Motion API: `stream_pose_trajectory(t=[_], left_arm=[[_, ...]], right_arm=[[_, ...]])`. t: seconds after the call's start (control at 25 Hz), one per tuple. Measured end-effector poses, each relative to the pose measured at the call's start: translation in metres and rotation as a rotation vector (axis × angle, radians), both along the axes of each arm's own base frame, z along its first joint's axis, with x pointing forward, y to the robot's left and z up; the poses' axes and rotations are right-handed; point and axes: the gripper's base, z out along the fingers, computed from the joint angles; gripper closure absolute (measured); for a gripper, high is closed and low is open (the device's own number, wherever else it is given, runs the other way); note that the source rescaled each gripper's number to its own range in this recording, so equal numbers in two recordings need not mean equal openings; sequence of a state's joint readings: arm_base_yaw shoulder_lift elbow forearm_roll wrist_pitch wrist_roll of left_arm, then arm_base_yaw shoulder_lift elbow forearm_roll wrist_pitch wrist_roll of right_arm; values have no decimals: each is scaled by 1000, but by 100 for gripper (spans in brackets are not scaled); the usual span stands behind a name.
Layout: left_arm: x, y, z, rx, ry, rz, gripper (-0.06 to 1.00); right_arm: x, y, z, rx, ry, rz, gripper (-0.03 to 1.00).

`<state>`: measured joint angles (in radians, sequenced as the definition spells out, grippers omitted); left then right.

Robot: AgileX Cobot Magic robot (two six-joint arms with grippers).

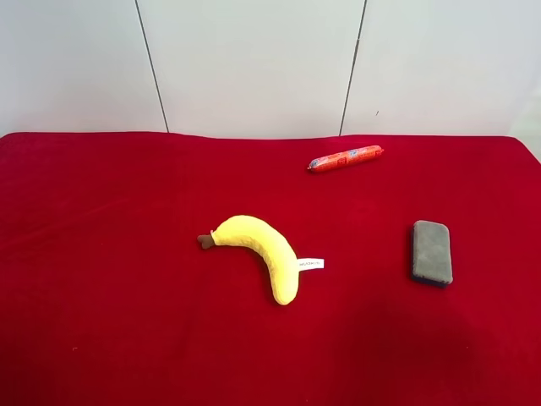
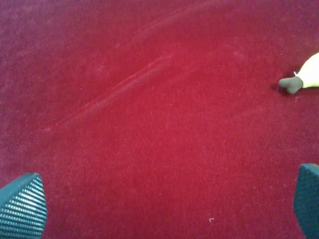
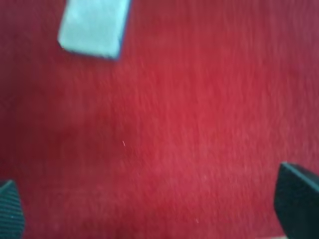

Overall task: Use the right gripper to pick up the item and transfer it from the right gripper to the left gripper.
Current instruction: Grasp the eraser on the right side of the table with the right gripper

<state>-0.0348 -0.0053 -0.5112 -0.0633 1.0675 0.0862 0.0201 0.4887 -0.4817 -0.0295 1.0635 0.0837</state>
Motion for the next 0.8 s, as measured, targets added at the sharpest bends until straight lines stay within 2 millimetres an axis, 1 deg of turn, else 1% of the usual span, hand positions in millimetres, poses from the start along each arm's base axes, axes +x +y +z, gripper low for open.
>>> stream_pose_trajectory(t=[0.16, 0.24, 0.48, 0.68, 0.8], left_arm=[[0, 0, 0, 0, 0, 0, -6], [0, 0, 0, 0, 0, 0, -6], [0, 0, 0, 0, 0, 0, -6], [0, 0, 0, 0, 0, 0, -6], [0, 0, 0, 0, 0, 0, -6]], right_arm=[[23, -2, -14, -14, 175, -31, -3], [35, -2, -16, -21, 217, -42, -3], [70, -2, -17, -27, 256, -39, -3], [100, -1, -13, -14, 241, -57, -3], [116, 0, -19, -10, 238, -59, -3]])
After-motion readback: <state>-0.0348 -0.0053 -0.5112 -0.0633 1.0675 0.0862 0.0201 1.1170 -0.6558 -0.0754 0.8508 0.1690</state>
